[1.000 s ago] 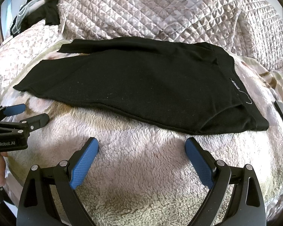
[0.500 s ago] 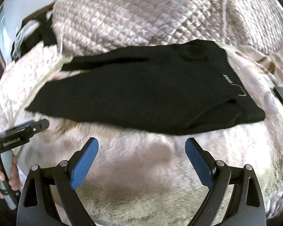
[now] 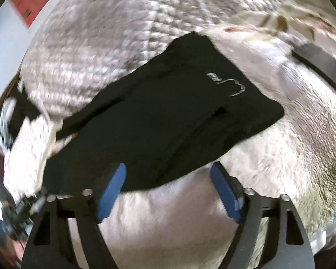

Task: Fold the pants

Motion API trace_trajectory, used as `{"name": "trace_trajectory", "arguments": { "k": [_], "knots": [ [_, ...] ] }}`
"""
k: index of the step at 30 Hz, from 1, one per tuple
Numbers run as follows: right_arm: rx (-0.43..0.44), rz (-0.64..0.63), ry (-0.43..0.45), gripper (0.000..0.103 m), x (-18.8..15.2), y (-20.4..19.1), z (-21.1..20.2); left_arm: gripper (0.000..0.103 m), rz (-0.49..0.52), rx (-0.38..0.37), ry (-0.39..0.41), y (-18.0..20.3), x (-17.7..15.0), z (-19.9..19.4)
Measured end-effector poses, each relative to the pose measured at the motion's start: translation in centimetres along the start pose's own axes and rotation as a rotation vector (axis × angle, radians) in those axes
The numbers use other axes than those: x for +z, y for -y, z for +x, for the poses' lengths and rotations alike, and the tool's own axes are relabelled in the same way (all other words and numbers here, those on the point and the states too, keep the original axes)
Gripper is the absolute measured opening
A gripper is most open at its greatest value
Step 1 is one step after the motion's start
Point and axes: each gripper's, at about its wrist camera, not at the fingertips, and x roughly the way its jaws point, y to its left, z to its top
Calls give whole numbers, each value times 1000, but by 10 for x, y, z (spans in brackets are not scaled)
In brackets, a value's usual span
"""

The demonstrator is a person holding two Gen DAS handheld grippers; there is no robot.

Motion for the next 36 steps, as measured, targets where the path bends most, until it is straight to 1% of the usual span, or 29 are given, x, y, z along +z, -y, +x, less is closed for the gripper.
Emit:
{"name": "trace_trajectory", "arguments": {
  "k": [3, 5, 6, 8, 9, 10, 11, 12, 13, 14, 16, 17, 18, 19, 22, 24, 27, 29, 31, 32, 34, 36],
  "knots": [
    [23, 65, 13, 70, 11, 10, 6, 72, -14, 3, 20, -3, 6, 4],
    [36, 100, 27, 70, 17, 16, 8, 70, -21, 15, 30, -4, 10, 7],
    [46, 130, 35, 70, 20, 19, 10, 68, -24, 20, 35, -4, 12, 8],
    [54, 180, 52, 66, 25, 28, 12, 62, -33, 35, 43, -5, 16, 11],
    [54, 202, 57, 62, 27, 31, 13, 55, -41, 44, 47, -7, 18, 12],
    [50, 218, 59, 55, 28, 34, 14, 46, -50, 55, 52, -9, 19, 13],
    [45, 227, 61, 51, 28, 37, 14, 41, -58, 68, 54, -11, 20, 14],
    [43, 234, 62, 44, 29, 40, 15, 31, -64, 83, 56, -13, 21, 15],
    [38, 240, 63, 38, 29, 42, 16, 24, -69, 94, 57, -15, 21, 16],
    [32, 241, 64, 35, 29, 43, 16, 22, -74, 100, 55, -16, 22, 17],
    [15, 240, 63, 22, 30, 46, 17, 15, -72, 112, 49, -16, 24, 20],
    [7, 241, 60, 18, 31, 47, 18, 13, -66, 120, 44, -16, 25, 22],
    [4, 242, 57, 11, 31, 49, 19, 10, -61, 128, 39, -15, 26, 23],
    [3, 245, 53, 8, 32, 50, 19, 7, -57, 132, 36, -15, 27, 24],
    [17, 241, 44, 2, 33, 49, 14, 4, -33, 141, 33, -10, 30, 22],
    [30, 241, 48, 2, 34, 48, 8, 4, -14, 138, 46, -5, 31, 14],
    [58, 226, 48, 1, 35, 45, -11, 4, -11, 114, 70, -3, 33, -6],
    [59, 212, 53, 1, 35, 43, -22, 4, -13, 101, 80, -3, 31, -21],
    [67, 204, 44, 1, 32, 45, -38, 4, -13, 94, 77, -4, 24, -36],
    [67, 204, 44, 1, 32, 45, -38, 4, -17, 87, 76, -5, 20, -42],
    [65, 198, 29, 1, 22, 48, -59, 4, -19, 88, 81, -8, 9, -56],
    [54, 197, 21, 1, 14, 52, -69, 4, -26, 91, 78, -13, -7, -69]
  ]
}}
